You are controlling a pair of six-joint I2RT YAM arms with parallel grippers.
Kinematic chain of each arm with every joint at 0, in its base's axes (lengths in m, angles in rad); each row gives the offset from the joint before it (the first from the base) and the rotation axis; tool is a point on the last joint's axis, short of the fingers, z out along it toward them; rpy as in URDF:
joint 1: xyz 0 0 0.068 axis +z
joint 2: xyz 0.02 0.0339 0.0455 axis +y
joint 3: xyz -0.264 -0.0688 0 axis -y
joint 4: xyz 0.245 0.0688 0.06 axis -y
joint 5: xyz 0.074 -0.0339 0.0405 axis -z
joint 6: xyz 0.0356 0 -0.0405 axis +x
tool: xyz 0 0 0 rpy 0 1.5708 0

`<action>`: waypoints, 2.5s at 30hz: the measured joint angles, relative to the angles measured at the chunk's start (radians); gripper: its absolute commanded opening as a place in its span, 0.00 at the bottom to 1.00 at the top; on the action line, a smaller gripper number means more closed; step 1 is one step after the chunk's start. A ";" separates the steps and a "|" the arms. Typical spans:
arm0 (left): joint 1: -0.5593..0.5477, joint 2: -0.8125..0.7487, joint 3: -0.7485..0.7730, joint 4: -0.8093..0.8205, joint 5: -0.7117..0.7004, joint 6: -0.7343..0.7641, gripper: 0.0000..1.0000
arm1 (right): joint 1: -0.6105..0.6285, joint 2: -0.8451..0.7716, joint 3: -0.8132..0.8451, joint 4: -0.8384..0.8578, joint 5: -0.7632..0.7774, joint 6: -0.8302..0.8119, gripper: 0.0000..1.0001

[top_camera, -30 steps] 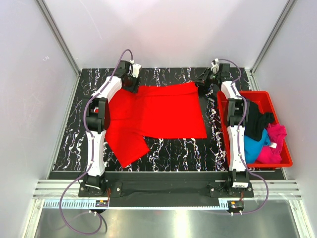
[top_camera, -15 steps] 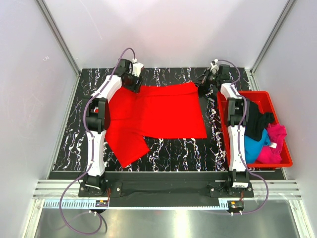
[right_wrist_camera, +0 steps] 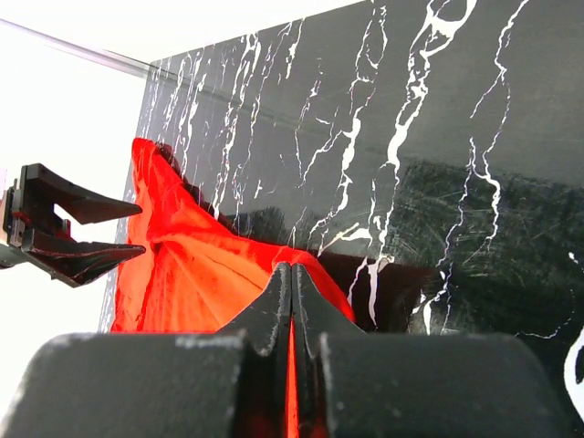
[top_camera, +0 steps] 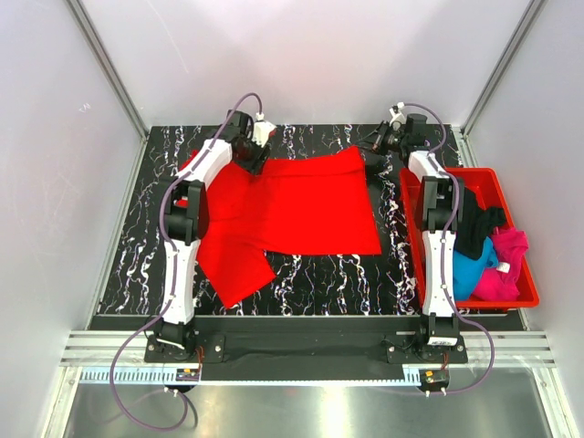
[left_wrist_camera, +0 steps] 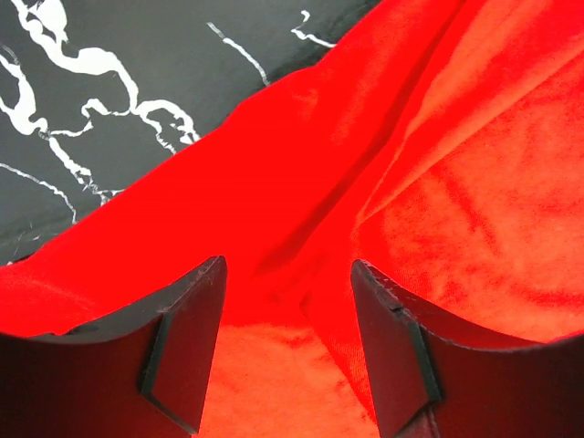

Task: Fold and stack the t-shirts
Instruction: Fold the tshirt

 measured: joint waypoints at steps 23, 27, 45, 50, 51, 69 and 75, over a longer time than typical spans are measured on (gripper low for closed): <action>-0.024 0.002 -0.047 0.045 -0.114 0.032 0.07 | 0.001 -0.149 -0.211 0.078 0.000 0.002 0.00; -0.027 0.002 -0.080 0.051 -0.113 0.044 0.00 | 0.001 -0.159 -0.233 0.091 0.000 0.002 0.00; -0.033 -0.152 -0.208 0.044 -0.106 0.047 0.00 | 0.001 -0.316 -0.417 0.052 0.011 -0.075 0.00; -0.033 -0.180 -0.249 0.041 -0.106 0.039 0.00 | 0.001 -0.391 -0.491 0.016 0.020 -0.121 0.00; -0.033 -0.180 -0.253 0.038 -0.105 0.037 0.00 | 0.001 -0.402 -0.508 0.012 0.022 -0.128 0.00; -0.042 -0.180 -0.312 -0.009 -0.077 0.021 0.41 | 0.003 -0.487 -0.698 -0.330 0.141 -0.335 0.39; -0.038 -0.176 -0.270 -0.018 -0.132 -0.026 0.48 | 0.003 -0.488 -0.603 -0.402 0.191 -0.331 0.43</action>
